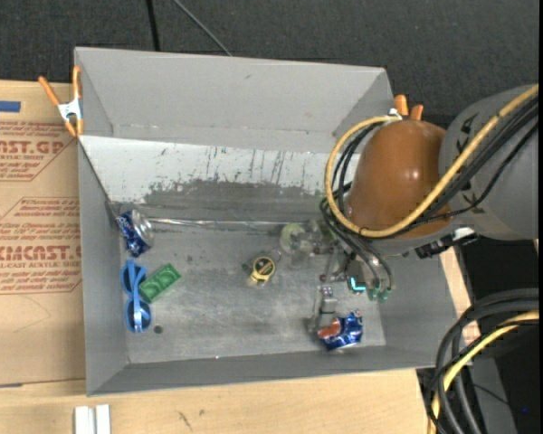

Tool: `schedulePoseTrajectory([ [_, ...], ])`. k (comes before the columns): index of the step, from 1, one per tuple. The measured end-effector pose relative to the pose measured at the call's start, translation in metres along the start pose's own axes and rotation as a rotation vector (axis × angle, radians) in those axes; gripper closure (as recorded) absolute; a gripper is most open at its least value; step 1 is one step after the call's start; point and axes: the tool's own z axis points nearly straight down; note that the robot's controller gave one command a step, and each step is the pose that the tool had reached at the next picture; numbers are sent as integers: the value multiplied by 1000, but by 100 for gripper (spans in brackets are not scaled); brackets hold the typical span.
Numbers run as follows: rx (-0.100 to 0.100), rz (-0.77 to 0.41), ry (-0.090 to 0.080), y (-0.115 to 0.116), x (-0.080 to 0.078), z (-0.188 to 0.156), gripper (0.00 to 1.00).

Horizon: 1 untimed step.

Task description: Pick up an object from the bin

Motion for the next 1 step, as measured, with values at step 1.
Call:
schedulePoseTrajectory([
  [1,1,-78,-3,-60,20,80,0],
])
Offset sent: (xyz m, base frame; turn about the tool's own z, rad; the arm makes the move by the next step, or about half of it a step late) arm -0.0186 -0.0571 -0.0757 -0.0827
